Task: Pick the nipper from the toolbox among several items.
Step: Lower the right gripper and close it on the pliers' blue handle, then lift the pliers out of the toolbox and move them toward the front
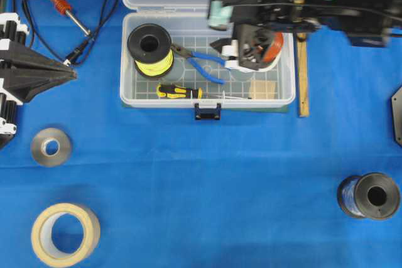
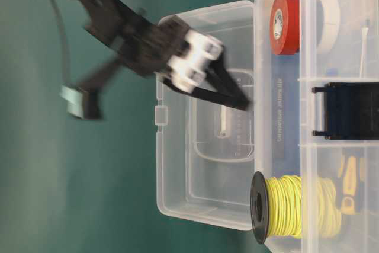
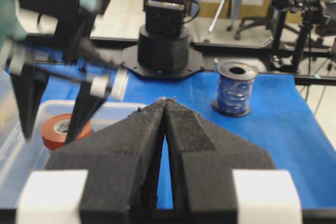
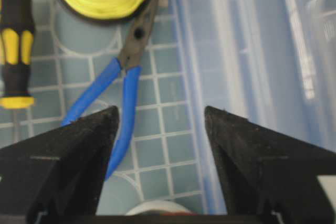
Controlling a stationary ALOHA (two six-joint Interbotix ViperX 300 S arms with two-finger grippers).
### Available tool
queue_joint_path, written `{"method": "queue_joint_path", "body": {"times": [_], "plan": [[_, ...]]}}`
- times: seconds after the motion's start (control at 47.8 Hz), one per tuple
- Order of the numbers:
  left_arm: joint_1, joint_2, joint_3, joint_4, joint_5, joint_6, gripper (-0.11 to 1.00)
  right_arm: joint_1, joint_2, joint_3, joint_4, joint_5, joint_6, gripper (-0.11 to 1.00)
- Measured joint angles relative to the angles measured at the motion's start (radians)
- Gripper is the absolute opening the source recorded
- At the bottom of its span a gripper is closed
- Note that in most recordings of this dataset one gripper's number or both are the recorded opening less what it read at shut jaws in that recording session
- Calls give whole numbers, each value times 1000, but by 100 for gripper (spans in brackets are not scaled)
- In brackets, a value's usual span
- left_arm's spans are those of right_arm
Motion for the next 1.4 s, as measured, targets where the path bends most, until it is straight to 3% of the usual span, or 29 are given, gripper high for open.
{"method": "queue_joint_path", "body": {"times": [0.23,0.648,0.711,0.899,1.191,1.401], "plan": [[0,0,0,-2,3,0,0,-2,124,-28,8,-2,9,67],[0,2,0,-2,5,0,0,-2,206,-35,32,-17,11,64],[0,2,-2,0,5,0,0,0,212,-40,34,-17,9,59],[0,2,0,0,5,0,0,5,213,-44,34,-18,2,13],[0,2,0,-2,11,0,0,6,198,-43,34,-15,3,13],[-2,0,0,-3,23,0,0,2,61,-41,32,20,5,13]]}}
